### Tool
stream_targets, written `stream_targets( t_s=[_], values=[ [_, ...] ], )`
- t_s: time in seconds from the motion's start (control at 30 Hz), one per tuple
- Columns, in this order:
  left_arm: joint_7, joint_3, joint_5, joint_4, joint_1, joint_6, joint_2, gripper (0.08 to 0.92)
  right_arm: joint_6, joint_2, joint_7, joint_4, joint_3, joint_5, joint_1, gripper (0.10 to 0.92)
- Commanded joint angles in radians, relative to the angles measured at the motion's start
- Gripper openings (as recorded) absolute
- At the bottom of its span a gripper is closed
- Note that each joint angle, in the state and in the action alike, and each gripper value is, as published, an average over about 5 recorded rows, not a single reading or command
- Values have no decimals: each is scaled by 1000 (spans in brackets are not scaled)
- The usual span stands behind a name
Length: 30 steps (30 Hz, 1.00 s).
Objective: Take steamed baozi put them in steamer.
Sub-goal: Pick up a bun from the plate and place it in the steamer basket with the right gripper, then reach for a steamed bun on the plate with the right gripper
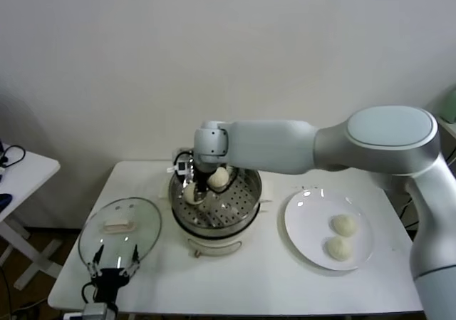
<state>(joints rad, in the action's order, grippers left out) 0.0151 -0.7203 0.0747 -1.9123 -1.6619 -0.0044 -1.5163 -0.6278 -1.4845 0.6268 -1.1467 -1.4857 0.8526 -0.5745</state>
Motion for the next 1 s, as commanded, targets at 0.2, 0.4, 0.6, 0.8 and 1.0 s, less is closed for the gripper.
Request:
stream_targets(
  t_s=[0.2,0.4,0.6,0.8,1.0],
  values=[
    [-1,4,2,-3,-2,1,0,823,-7,0,-11,1,21,2,23,718],
    [-1,3,4,-13,-6,1,2,823,8,57,17,-48,31,20,-30,818],
    [-1,5,4,-21,-11,0,4,823,63,230,116,-170,-5,43,-176,823],
    [-1,5,4,-20,-9,-1,6,823,197,507,308,-336,-130,19,-334,823],
    [1,2,5,-18,-9,-3,8,823,293,734,388,-444,-300,-138,-411,823]
  ],
)
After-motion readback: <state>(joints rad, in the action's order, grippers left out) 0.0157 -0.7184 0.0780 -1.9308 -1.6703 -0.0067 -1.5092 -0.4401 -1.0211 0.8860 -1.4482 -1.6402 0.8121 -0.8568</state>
